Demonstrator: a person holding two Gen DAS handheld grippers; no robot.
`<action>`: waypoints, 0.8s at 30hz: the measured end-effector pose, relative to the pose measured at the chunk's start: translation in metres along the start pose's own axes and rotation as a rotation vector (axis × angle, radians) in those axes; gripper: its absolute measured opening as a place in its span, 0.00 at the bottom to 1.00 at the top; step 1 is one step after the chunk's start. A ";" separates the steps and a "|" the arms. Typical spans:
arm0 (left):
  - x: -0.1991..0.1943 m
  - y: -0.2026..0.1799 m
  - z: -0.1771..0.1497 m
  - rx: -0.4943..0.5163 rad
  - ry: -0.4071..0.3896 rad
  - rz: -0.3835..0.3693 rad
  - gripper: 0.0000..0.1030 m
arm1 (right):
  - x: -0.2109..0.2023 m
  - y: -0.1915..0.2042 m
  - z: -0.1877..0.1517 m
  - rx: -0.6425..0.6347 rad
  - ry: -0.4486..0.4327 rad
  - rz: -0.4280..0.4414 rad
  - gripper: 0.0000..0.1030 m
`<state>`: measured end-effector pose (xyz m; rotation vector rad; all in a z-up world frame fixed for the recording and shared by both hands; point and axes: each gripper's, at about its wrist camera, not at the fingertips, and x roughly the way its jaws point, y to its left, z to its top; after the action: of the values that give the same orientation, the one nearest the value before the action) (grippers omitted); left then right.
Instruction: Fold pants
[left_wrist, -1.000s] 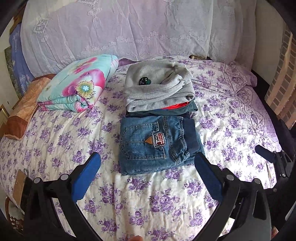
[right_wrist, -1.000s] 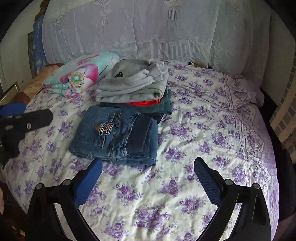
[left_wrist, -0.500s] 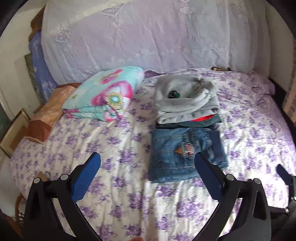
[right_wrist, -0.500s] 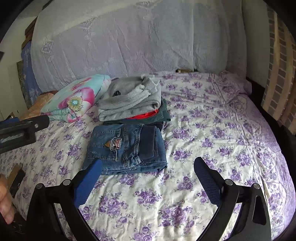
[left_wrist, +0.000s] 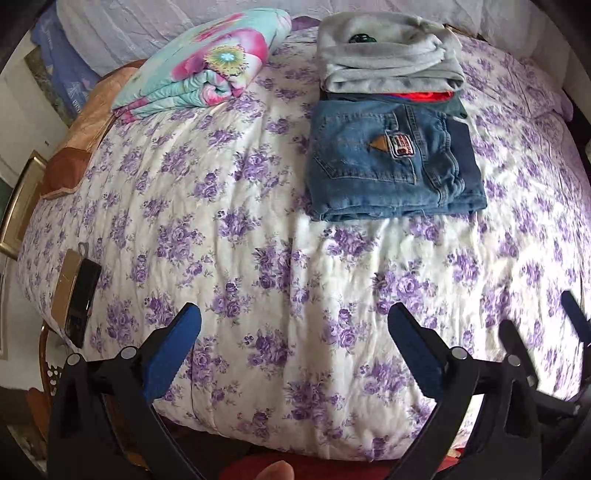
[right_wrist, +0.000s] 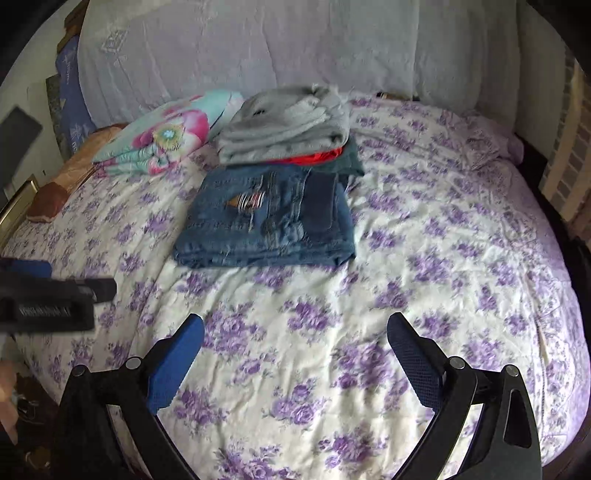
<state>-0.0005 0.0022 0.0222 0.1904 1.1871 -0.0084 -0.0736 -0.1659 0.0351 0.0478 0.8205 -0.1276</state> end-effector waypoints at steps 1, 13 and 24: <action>-0.006 -0.002 0.003 0.024 -0.034 0.005 0.96 | -0.010 0.000 0.008 0.012 -0.035 -0.018 0.97; -0.152 0.060 0.089 0.003 -0.496 -0.192 0.96 | -0.106 0.019 0.134 0.176 -0.299 -0.139 0.97; -0.041 0.048 0.036 -0.152 -0.104 -0.181 0.96 | -0.012 0.039 0.075 -0.024 0.043 -0.110 0.97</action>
<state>0.0221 0.0405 0.0793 -0.0507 1.0927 -0.0853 -0.0220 -0.1330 0.0944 -0.0172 0.8679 -0.2209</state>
